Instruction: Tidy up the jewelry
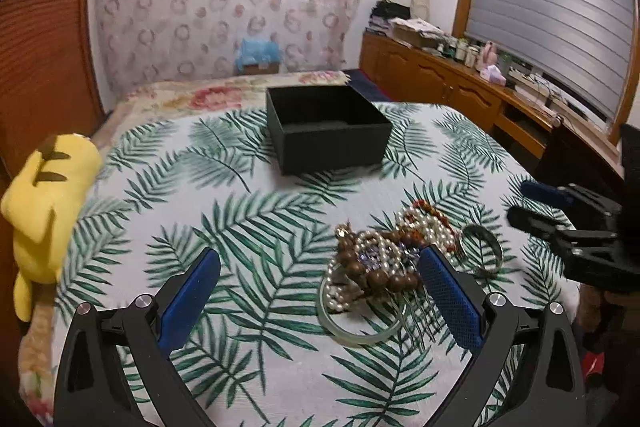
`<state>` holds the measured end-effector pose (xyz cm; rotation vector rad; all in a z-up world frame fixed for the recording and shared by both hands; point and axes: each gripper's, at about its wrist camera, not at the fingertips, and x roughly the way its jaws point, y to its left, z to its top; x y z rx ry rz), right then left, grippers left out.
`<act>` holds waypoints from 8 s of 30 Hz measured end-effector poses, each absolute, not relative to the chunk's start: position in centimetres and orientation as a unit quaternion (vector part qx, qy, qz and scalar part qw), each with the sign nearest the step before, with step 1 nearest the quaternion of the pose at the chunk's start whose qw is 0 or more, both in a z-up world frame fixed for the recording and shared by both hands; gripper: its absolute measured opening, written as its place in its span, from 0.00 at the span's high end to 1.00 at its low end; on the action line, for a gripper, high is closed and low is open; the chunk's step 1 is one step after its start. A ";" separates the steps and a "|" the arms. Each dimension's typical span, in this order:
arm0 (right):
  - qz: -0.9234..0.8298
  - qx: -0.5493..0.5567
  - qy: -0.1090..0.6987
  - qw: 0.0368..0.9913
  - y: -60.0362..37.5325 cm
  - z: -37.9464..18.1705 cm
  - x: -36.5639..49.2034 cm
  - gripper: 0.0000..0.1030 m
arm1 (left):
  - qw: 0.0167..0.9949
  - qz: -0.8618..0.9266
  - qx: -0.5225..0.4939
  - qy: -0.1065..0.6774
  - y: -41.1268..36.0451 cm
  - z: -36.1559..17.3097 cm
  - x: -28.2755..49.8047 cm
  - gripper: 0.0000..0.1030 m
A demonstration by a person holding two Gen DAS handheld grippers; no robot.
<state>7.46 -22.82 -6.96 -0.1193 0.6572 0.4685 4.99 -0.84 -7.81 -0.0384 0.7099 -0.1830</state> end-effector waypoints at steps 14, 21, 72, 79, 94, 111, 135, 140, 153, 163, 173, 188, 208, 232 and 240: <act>0.228 -0.064 0.397 0.887 -24.1 -11.5 9.2 0.75 | 0.903 -0.152 -0.041 0.399 -1.4 -10.0 7.6 0.48; 0.228 -0.072 0.393 0.888 -23.8 -11.6 9.1 0.76 | 0.886 -0.166 -0.044 0.430 -1.5 -10.8 10.0 0.74; 0.261 -0.114 0.270 0.920 -16.7 -3.8 22.8 0.95 | 0.952 -0.150 0.004 0.268 -1.8 2.2 15.5 0.88; 0.275 -0.143 0.277 0.909 -14.1 -5.5 25.3 0.95 | 0.952 -0.144 0.004 0.270 -1.9 2.4 17.7 0.88; 0.309 -0.131 0.301 0.892 -14.5 -6.6 25.0 0.89 | 0.944 -0.142 -0.002 0.298 -2.8 0.4 21.3 0.88; 0.287 -0.117 0.287 0.906 -18.6 -5.9 22.2 0.89 | 0.930 -0.165 -0.011 0.327 -5.1 -1.6 24.9 0.88; 0.299 -0.075 0.305 0.901 -20.5 -6.4 13.6 0.89 | 0.938 -0.133 0.030 0.319 -2.1 -4.2 13.7 0.34; 0.301 -0.075 0.315 0.897 -20.6 -7.0 11.8 0.89 | 0.935 -0.132 0.025 0.329 -1.5 -5.5 11.2 0.32; 0.302 -0.082 0.356 0.881 -20.4 -9.8 9.6 0.89 | 0.901 -0.169 -0.002 0.400 -0.3 -10.0 7.8 0.54; 0.306 -0.087 0.358 0.878 -19.9 -10.1 8.7 0.89 | 0.891 -0.170 -0.007 0.422 -1.0 -11.5 8.0 0.82; 0.299 -0.084 0.360 0.880 -20.1 -10.3 8.6 0.89 | 0.895 -0.175 -0.013 0.411 -0.6 -11.0 7.7 0.97; 0.300 -0.088 0.364 0.878 -20.0 -10.2 8.6 0.89 | 0.907 -0.158 -0.015 0.389 0.0 -9.1 7.5 1.00; 0.302 -0.087 0.365 0.876 -19.9 -10.5 8.5 0.89 | 0.891 -0.156 -0.040 0.425 0.0 -11.8 7.8 0.96; 0.311 -0.095 0.382 0.865 -17.9 -10.4 12.3 0.85 | 0.936 -0.147 -0.038 0.317 0.4 -4.7 7.7 0.96; 0.300 -0.135 0.401 0.855 -16.2 -10.9 14.5 0.74 | 0.942 -0.146 -0.031 0.299 0.2 -3.3 7.8 0.96</act>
